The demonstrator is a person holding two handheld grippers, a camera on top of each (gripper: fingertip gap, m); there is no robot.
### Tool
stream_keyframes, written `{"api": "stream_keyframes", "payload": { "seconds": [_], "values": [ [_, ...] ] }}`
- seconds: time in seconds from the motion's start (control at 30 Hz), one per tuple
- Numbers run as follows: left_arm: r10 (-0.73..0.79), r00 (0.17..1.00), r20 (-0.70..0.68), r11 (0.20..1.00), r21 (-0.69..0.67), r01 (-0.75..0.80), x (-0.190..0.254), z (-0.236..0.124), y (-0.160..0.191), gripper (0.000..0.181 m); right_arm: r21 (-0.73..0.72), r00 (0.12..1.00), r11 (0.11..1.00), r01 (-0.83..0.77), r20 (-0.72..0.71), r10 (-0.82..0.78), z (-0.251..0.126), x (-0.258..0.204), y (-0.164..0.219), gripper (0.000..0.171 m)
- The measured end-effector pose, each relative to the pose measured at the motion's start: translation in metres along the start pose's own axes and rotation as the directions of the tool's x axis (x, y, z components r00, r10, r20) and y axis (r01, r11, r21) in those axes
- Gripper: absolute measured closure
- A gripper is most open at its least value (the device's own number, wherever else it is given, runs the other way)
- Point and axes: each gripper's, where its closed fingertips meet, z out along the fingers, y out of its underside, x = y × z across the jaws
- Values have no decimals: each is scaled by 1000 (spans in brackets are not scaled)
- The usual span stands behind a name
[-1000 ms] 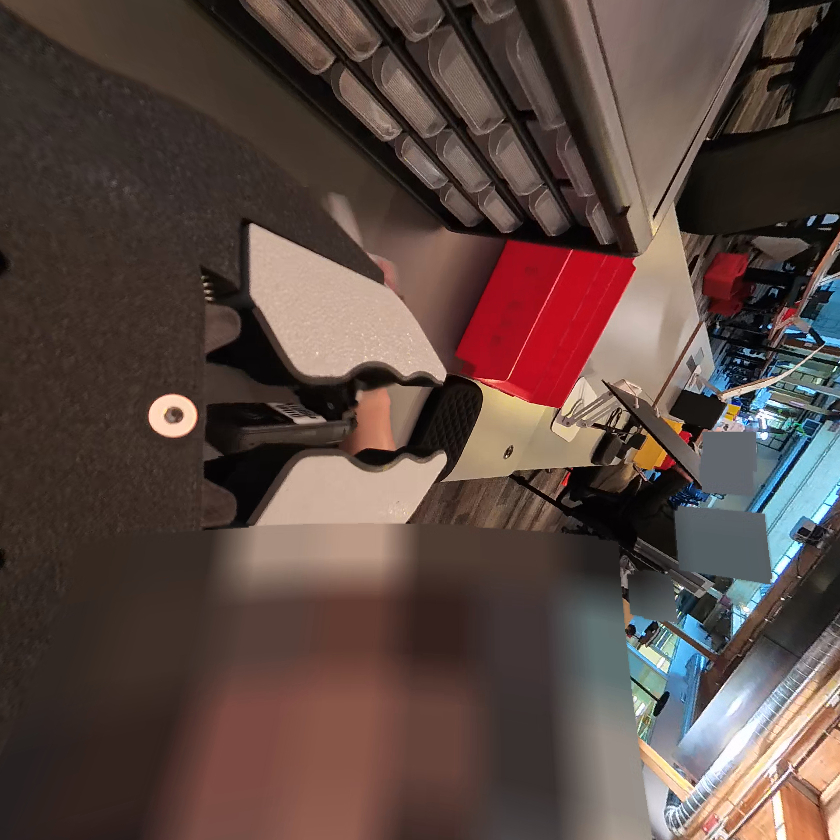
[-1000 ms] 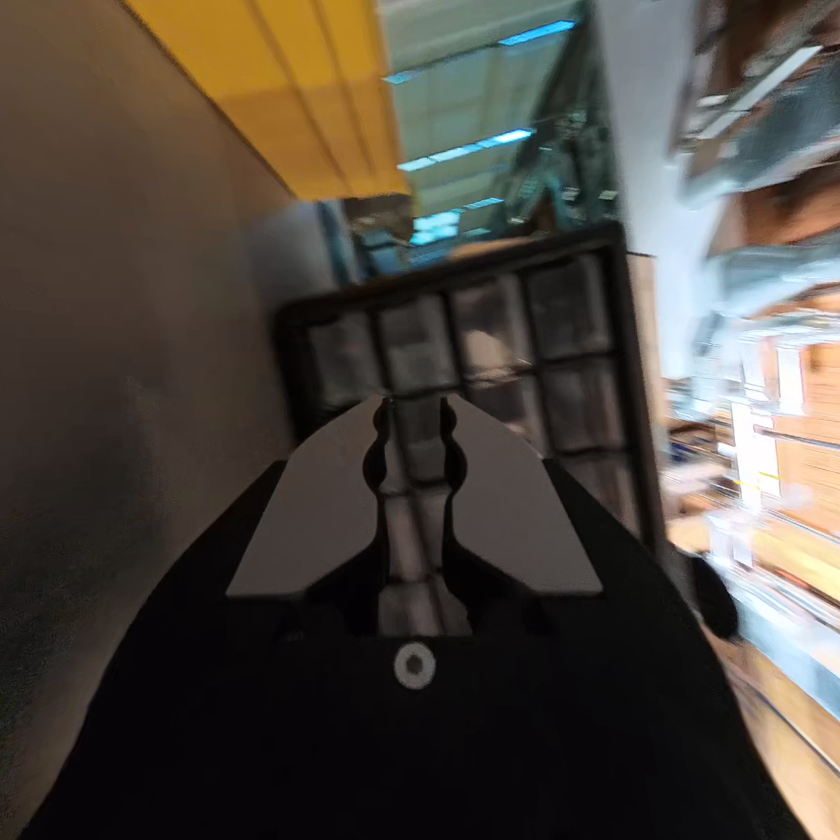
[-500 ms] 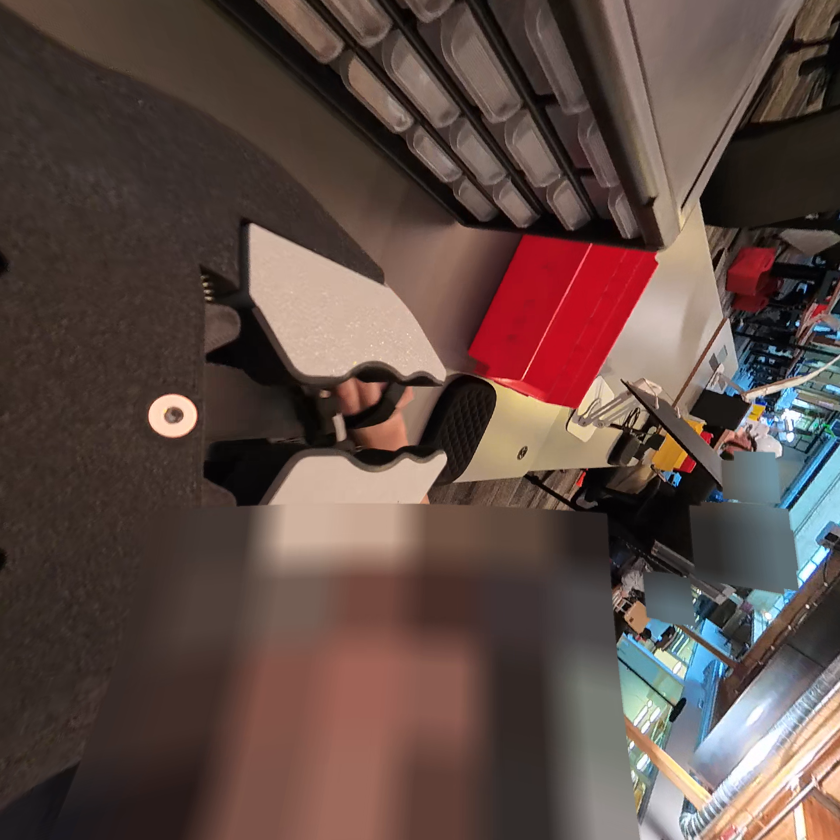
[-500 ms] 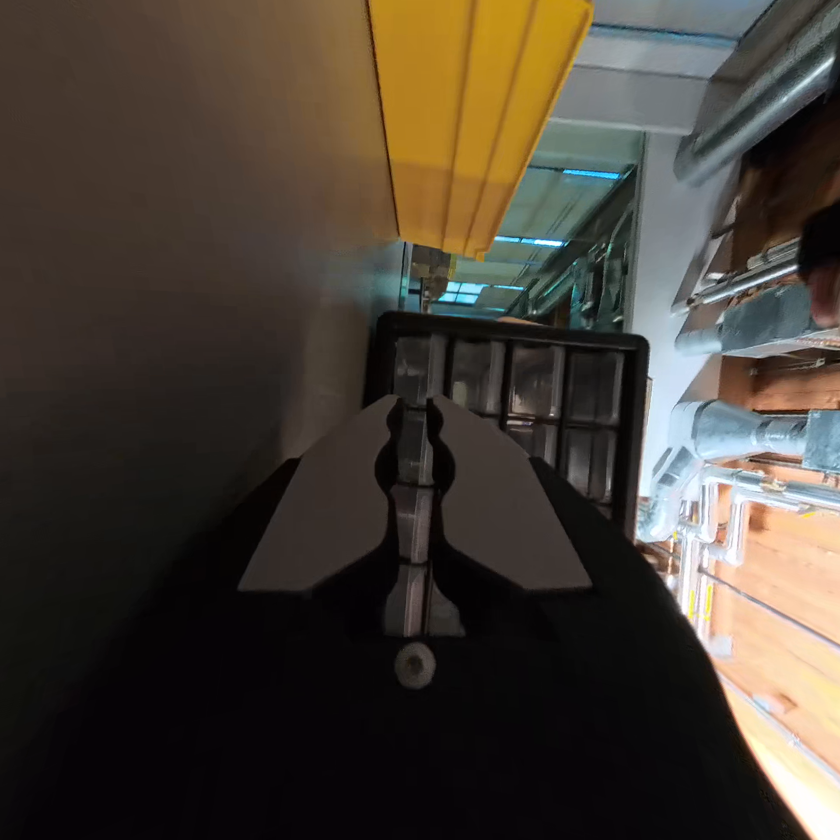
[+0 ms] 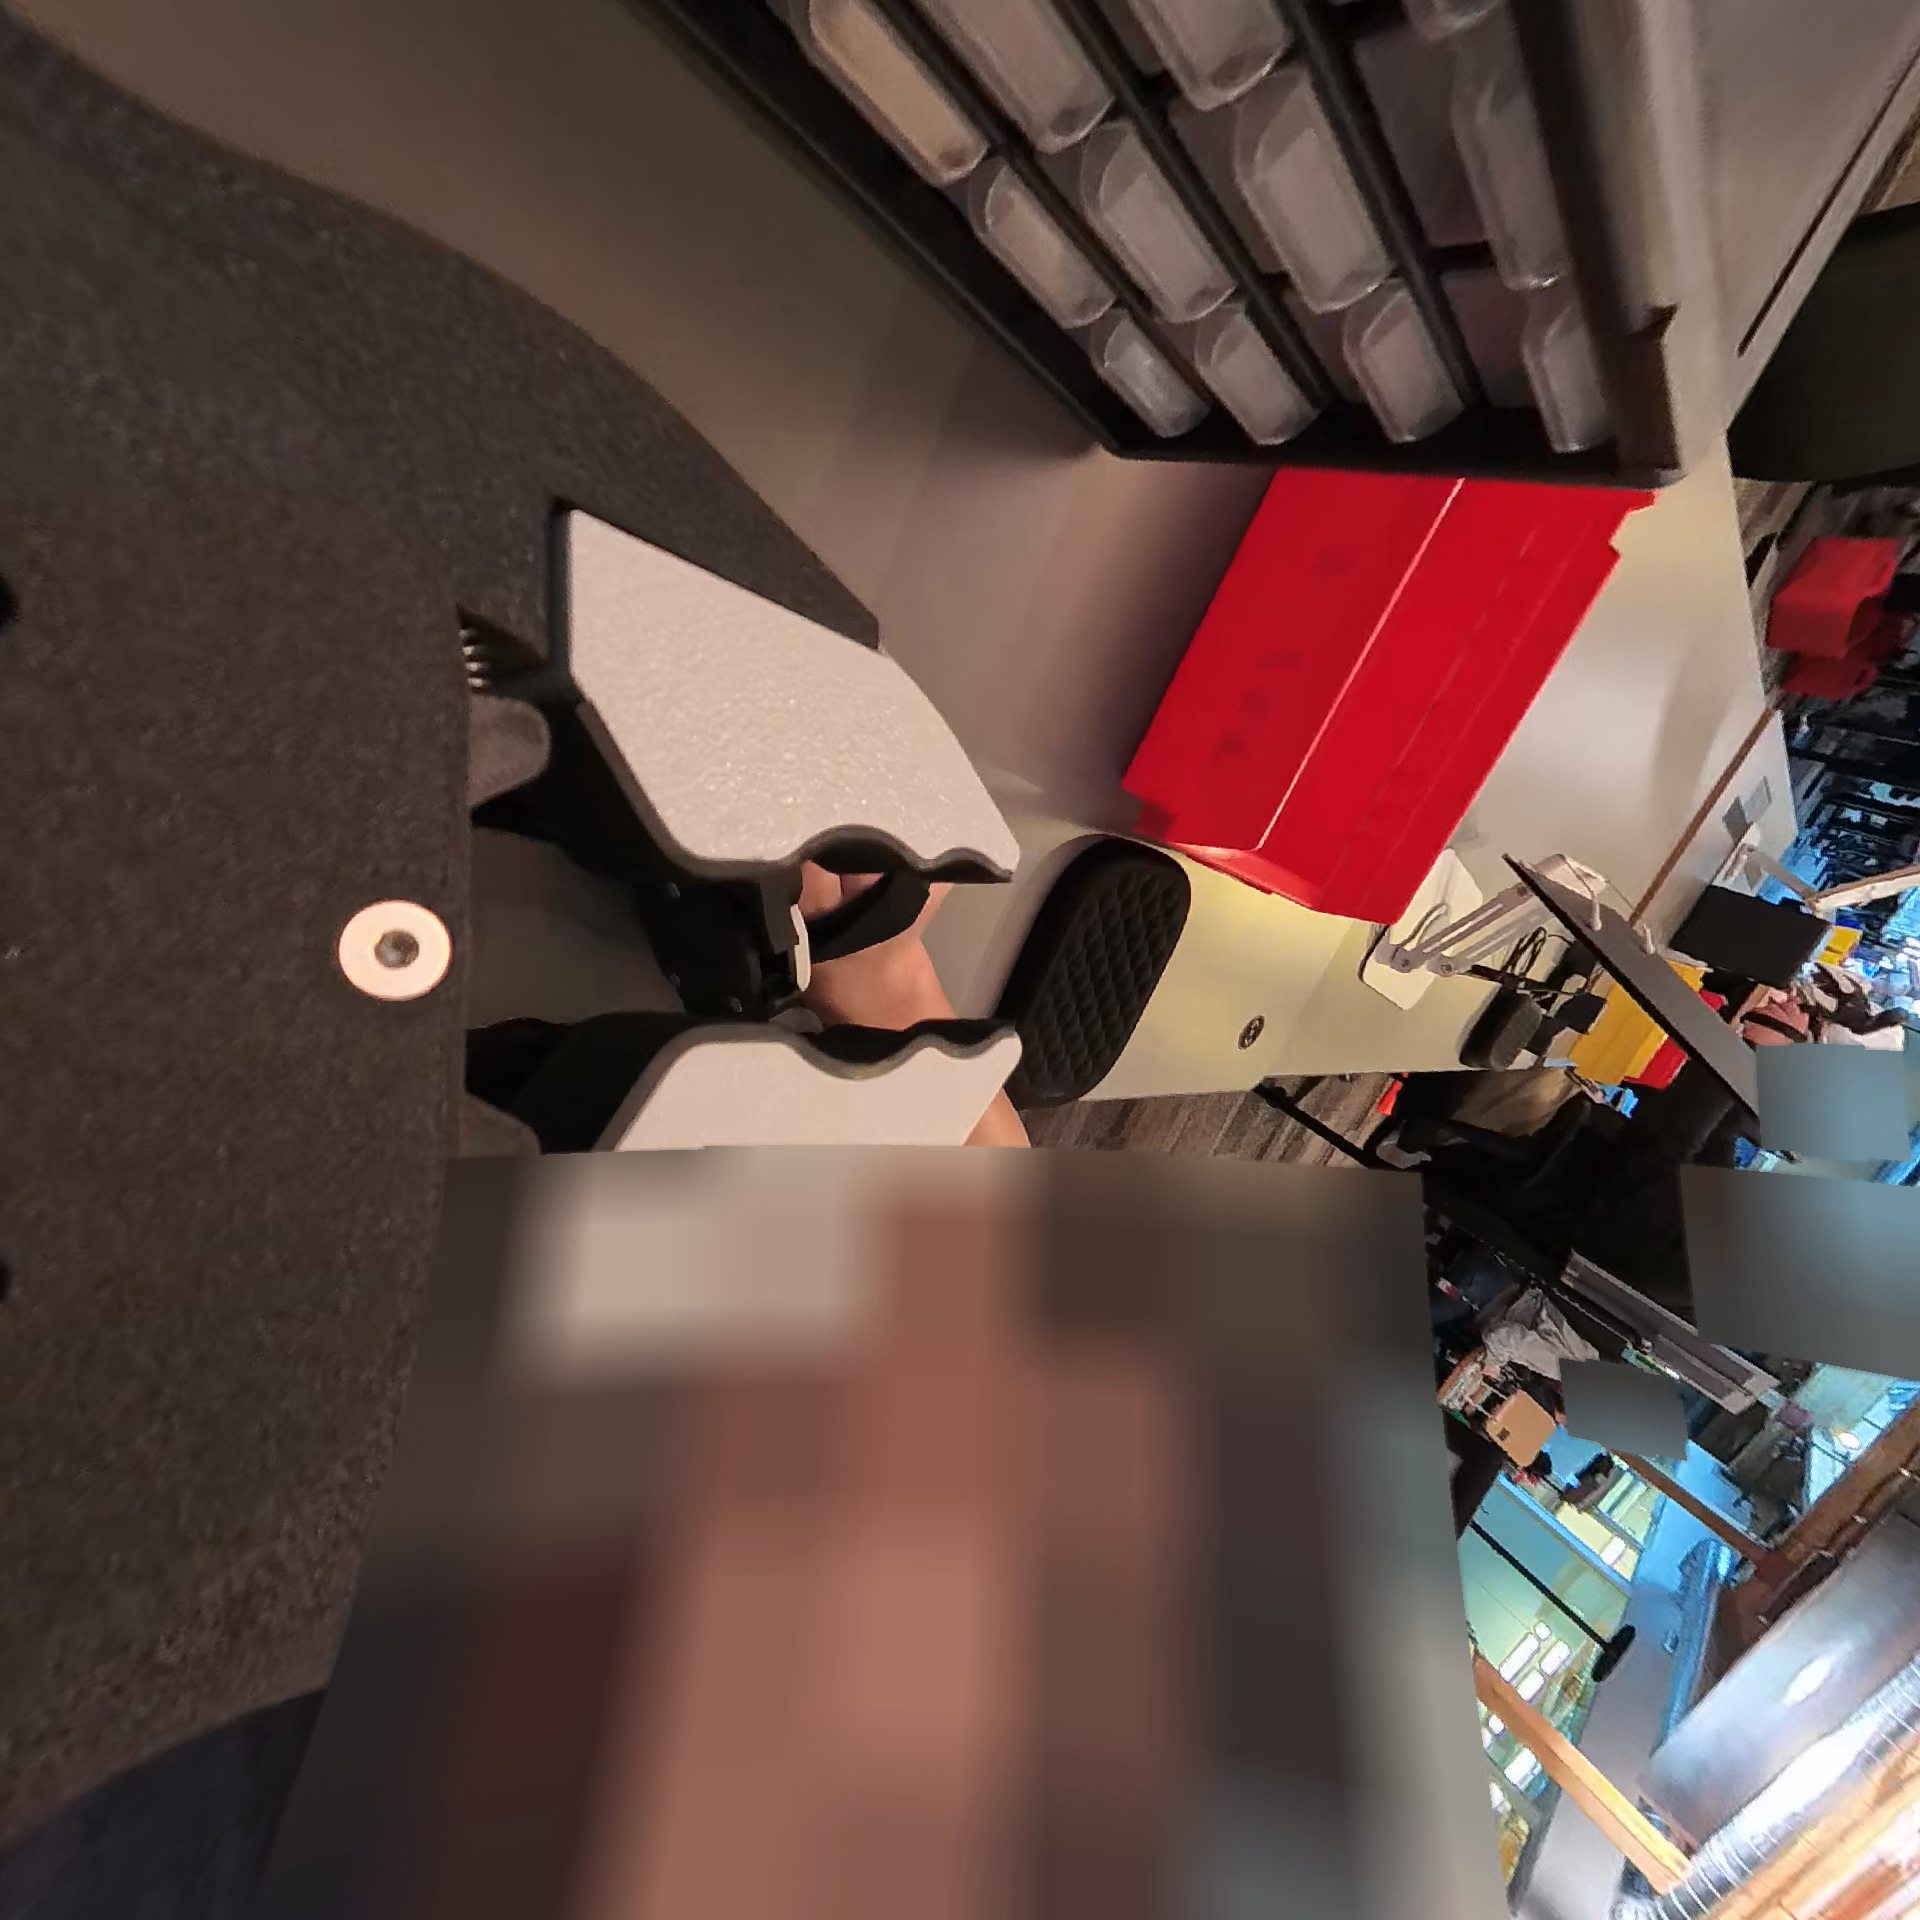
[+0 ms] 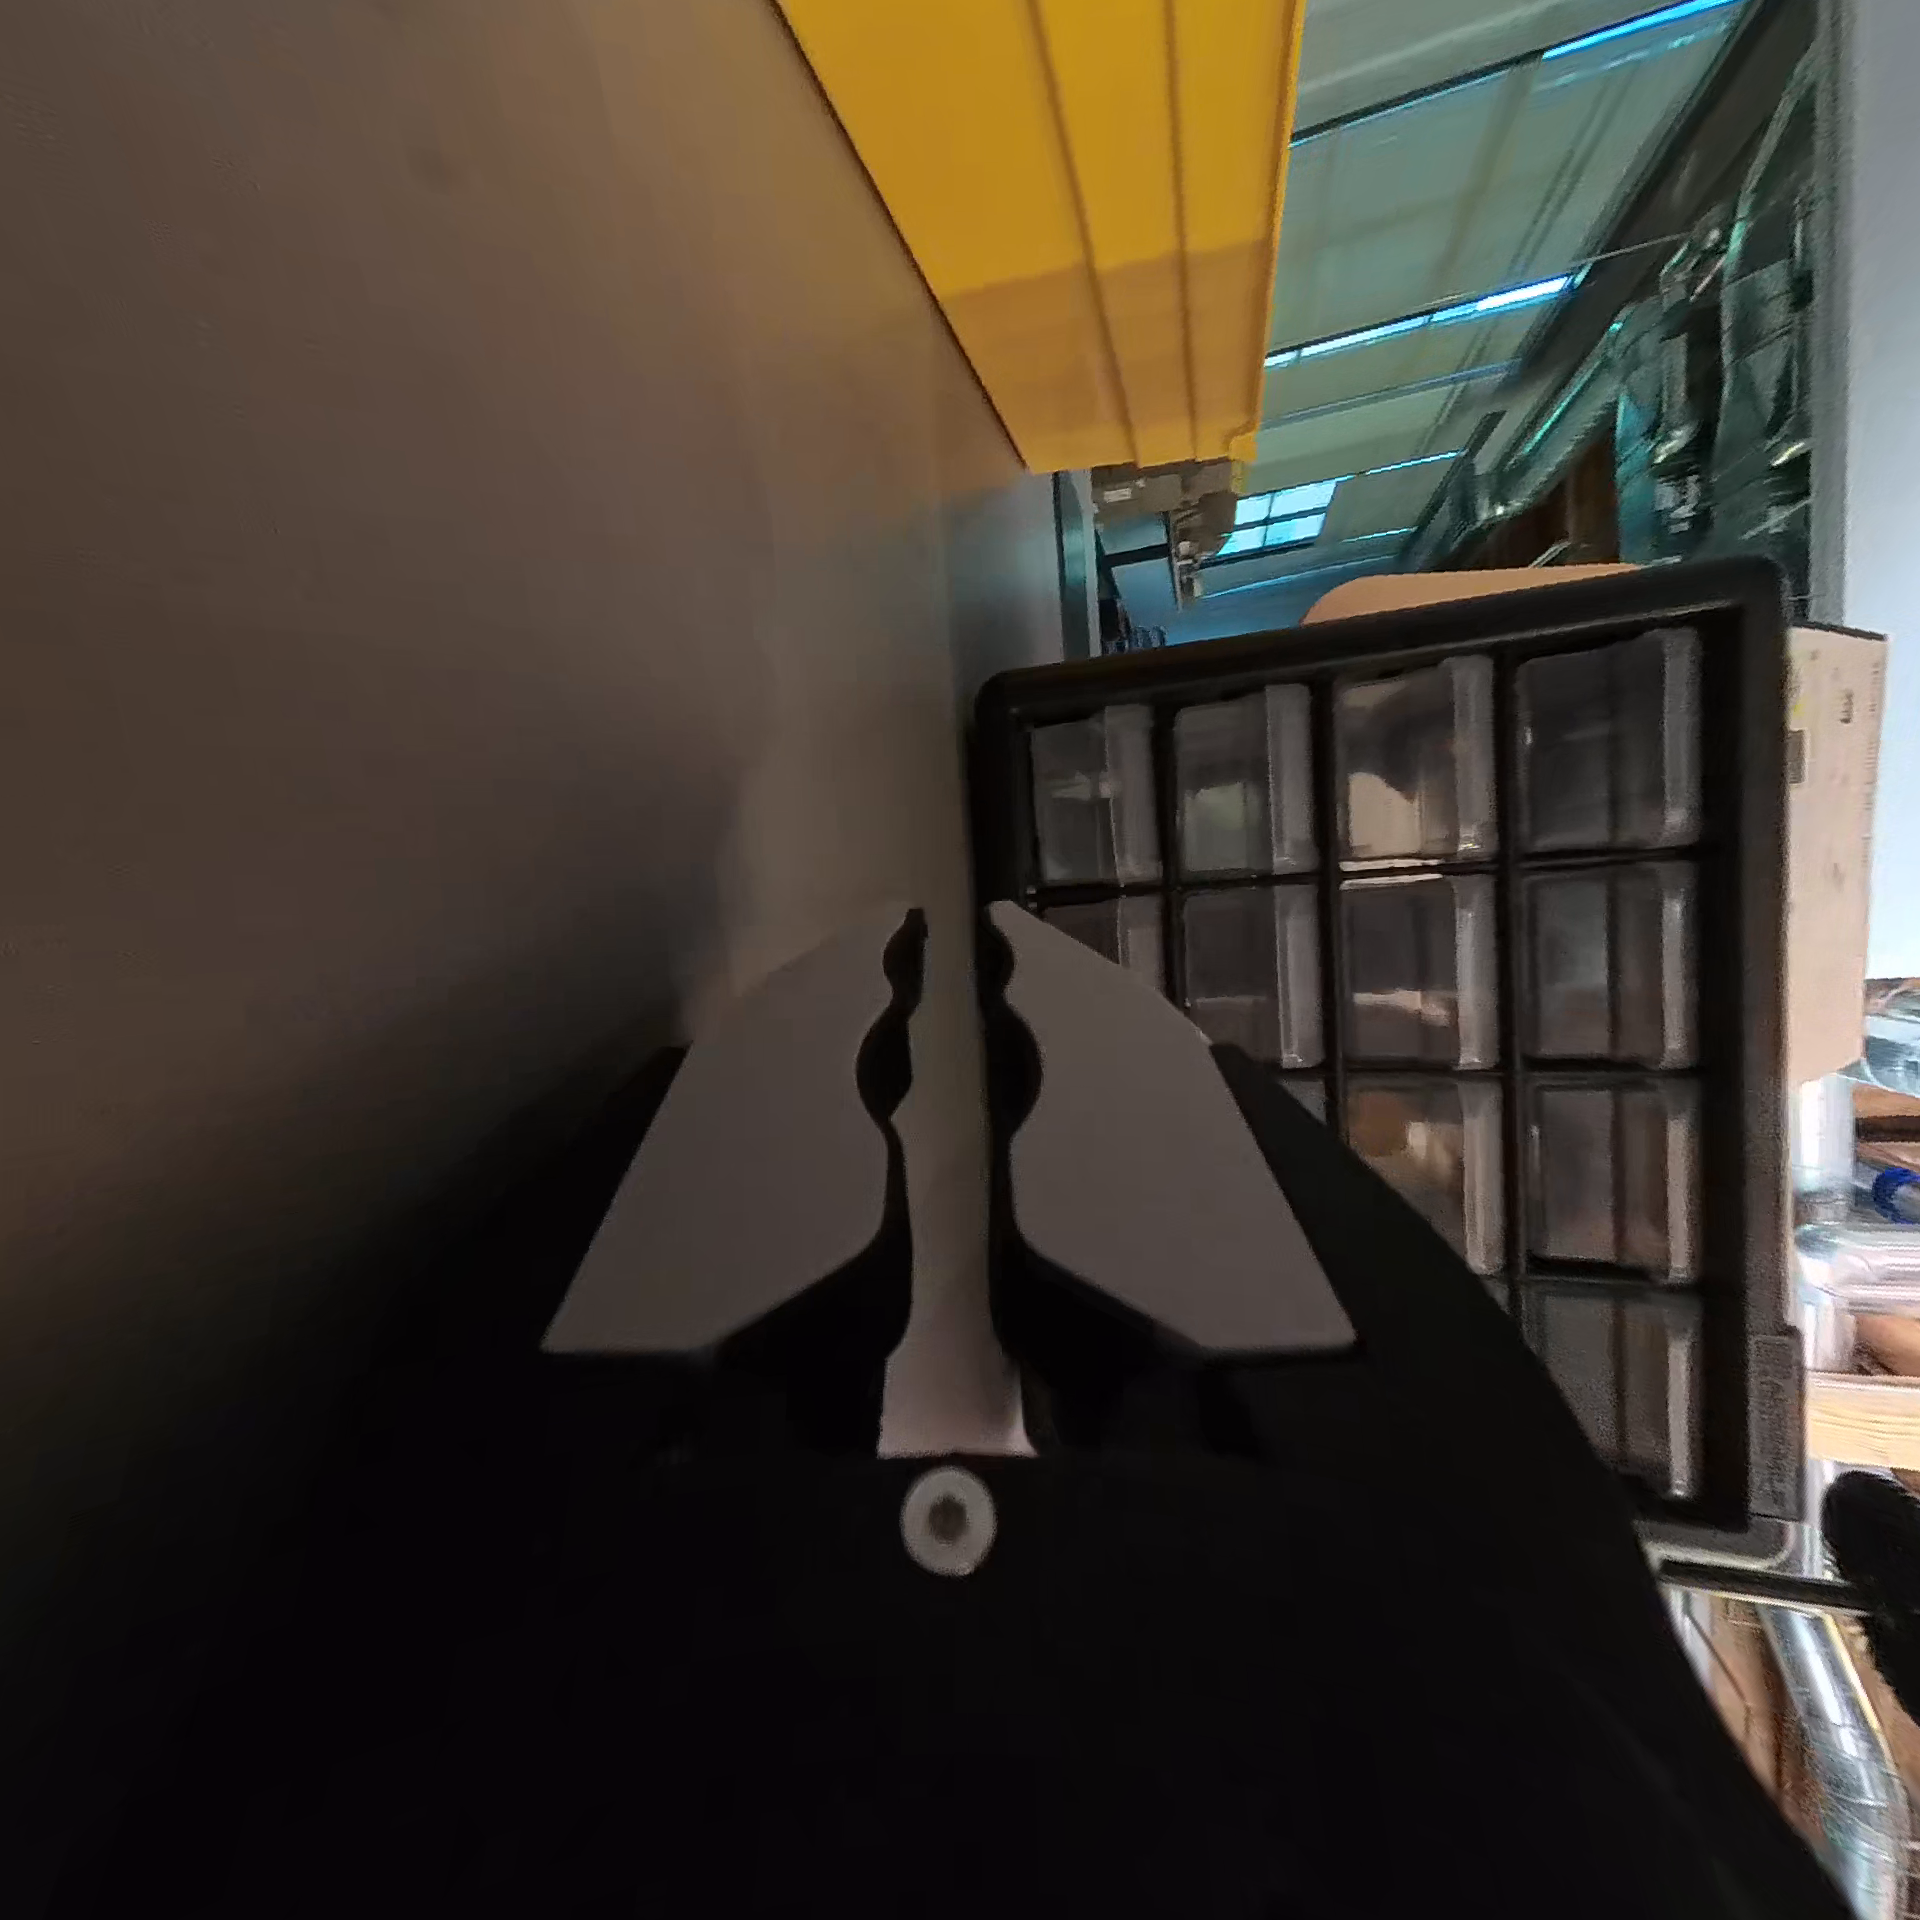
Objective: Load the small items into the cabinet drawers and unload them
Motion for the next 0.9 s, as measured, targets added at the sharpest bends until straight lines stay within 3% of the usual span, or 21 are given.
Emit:
{"api": "stream_keyframes", "payload": {
  "seconds": [0.3,0.43,0.53,0.73,0.9],
  "values": [
    [-20,999,-41,1000,-7,20,4,-1,1,157,-10,1000,1000,19,12,-19,4,-3,5,161],
    [-5,997,-82,1000,14,7,20,-9,-6,157,-47,994,994,97,-39,-99,8,4,15,158],
    [20,994,-110,998,56,-14,34,-19,-15,157,-105,958,974,201,-185,-218,5,29,26,153],
    [79,991,-109,995,75,-71,46,-40,-25,157,-184,899,983,-14,-432,-68,9,98,67,139],
    [105,991,-88,987,133,-93,45,-61,-39,157,-217,839,973,-82,-542,-50,16,143,97,143]
  ]
}}
